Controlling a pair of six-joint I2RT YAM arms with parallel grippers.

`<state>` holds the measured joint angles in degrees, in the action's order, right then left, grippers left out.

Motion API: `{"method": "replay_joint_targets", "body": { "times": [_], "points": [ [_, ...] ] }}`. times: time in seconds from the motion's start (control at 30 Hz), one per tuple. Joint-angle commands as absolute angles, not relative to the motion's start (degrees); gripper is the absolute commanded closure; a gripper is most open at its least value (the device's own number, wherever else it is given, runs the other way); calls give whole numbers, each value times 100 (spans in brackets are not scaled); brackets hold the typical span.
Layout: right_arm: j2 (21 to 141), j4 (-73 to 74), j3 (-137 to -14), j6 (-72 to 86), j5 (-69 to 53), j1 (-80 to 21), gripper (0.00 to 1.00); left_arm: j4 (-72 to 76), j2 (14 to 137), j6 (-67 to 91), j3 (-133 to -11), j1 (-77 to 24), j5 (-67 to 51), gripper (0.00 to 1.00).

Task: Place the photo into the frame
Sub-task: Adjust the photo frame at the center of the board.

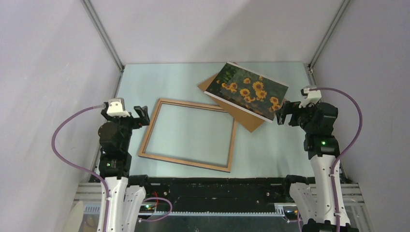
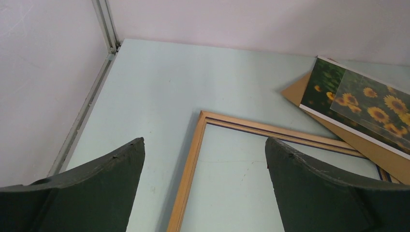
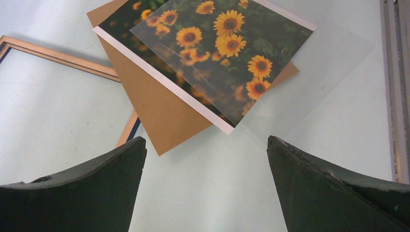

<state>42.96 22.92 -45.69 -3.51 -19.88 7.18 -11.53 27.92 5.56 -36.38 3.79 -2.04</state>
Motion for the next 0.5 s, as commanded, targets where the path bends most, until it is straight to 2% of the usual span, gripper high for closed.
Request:
{"method": "replay_joint_targets", "body": {
  "times": [0.0,0.47],
  "points": [
    [4265,2228,-4645,-441,-1935,678,0,-986,2792,506,-3598,400,-282,2],
    [4267,2246,-4730,-784,-2354,283,0,-1560,3253,-53,-4276,404,162,2]
  ]
}}
